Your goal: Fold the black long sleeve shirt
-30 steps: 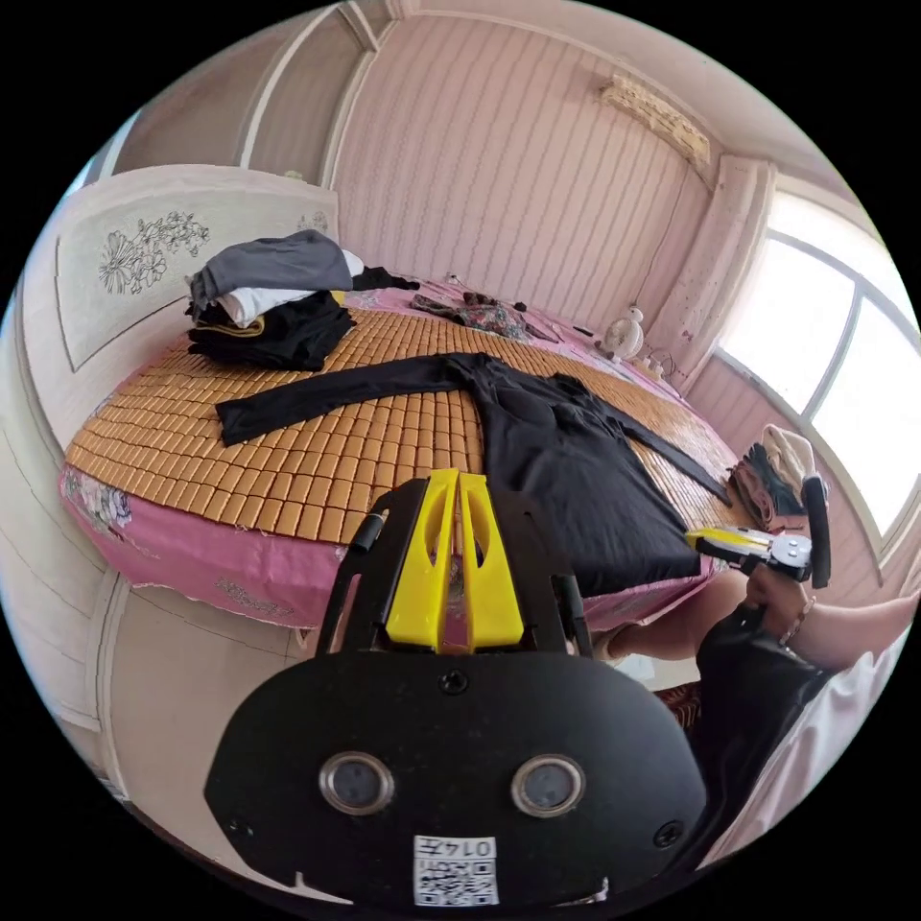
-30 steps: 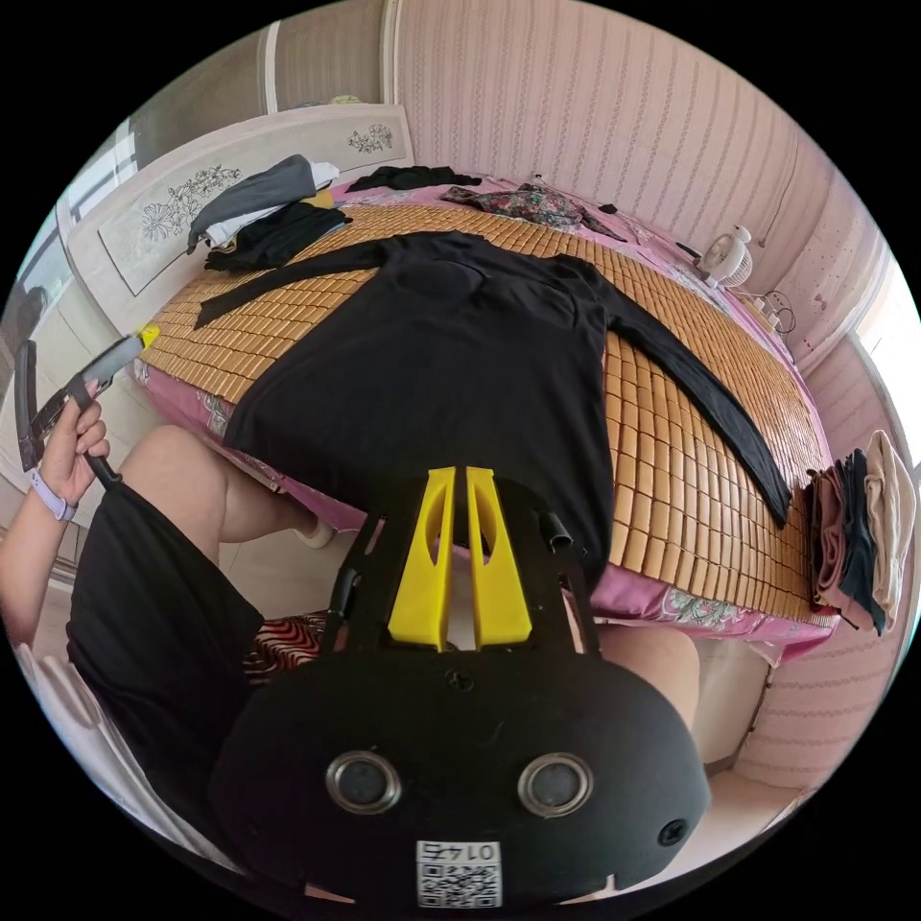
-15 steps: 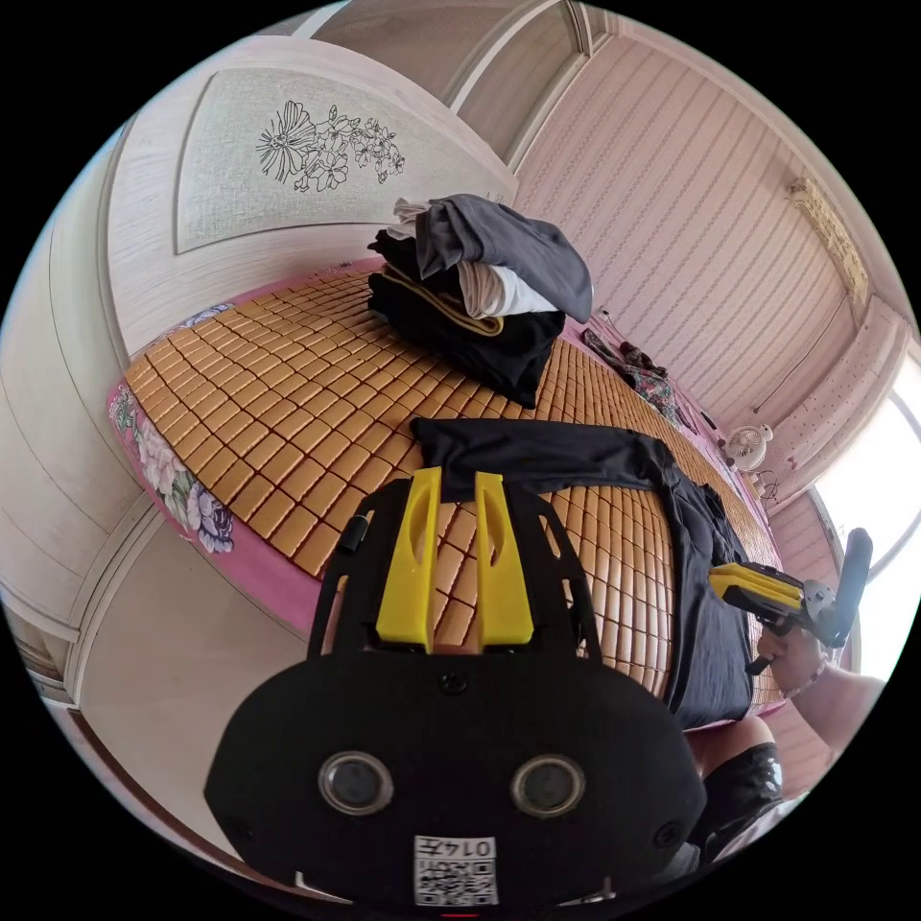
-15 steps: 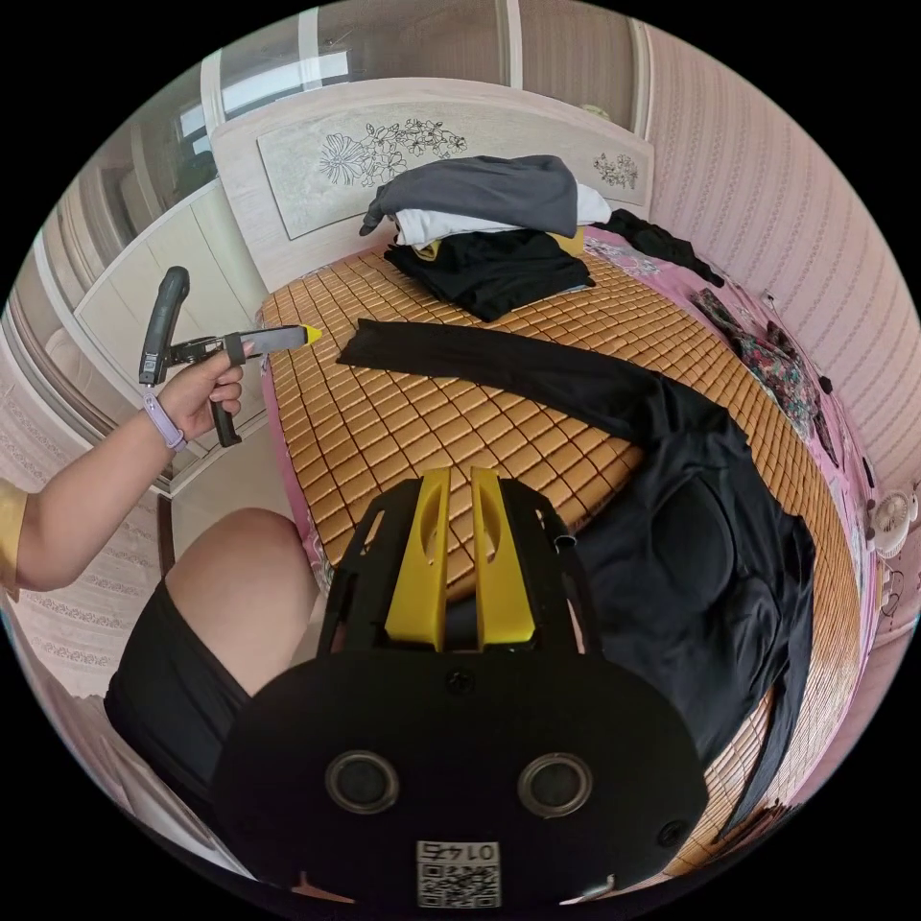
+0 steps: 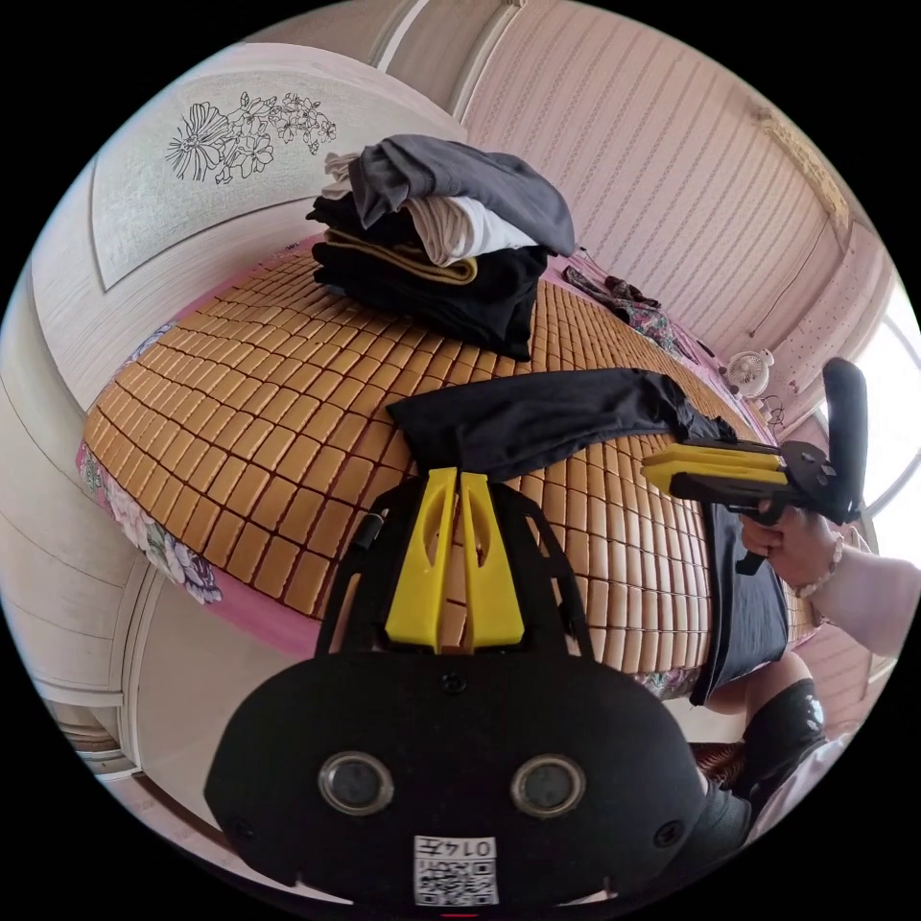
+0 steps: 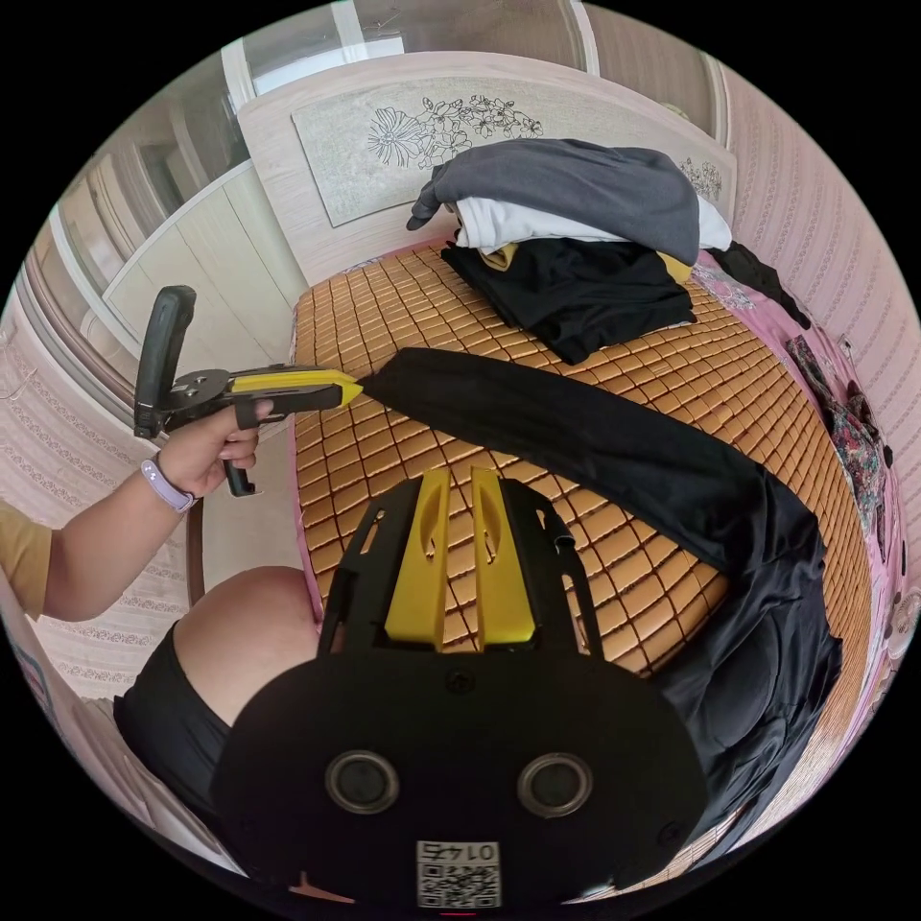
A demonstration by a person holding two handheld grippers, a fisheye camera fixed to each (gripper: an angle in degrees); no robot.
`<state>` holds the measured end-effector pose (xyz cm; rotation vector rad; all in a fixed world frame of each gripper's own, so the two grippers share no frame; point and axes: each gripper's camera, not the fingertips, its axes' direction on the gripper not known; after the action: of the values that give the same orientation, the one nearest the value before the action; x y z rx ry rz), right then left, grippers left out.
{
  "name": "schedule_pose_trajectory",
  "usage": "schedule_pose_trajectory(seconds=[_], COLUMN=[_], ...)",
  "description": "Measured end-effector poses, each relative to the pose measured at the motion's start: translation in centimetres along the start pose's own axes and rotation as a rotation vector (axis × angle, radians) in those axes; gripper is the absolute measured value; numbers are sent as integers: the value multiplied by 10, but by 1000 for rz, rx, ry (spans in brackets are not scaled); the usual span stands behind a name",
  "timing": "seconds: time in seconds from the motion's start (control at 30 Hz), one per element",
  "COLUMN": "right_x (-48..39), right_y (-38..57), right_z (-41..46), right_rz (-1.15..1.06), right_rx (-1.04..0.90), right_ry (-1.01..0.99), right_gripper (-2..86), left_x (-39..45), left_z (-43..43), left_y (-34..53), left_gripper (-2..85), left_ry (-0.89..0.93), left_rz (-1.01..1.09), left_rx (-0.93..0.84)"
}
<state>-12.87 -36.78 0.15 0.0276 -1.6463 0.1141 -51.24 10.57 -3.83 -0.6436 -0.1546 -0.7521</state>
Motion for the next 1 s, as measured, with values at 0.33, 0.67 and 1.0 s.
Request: schedule_pose_trajectory(seconds=[0.33, 0.67, 1.0], right_x=[-8, -64, -88], right_y=[-37, -123, -117], right_z=[14, 69, 76], right_rz=[-71, -223, -301], right_rx=[-37, -138, -176], right_ry=[-40, -28, 134], right_gripper=[44, 61, 17], left_x=[-15, -2, 13], left_z=[-3, 24, 35], left_y=[32, 26, 45], left_gripper=[58, 59, -5], left_ry=[28, -92, -102], left_rz=[-99, -101, -88], left_rx=[-31, -16, 33])
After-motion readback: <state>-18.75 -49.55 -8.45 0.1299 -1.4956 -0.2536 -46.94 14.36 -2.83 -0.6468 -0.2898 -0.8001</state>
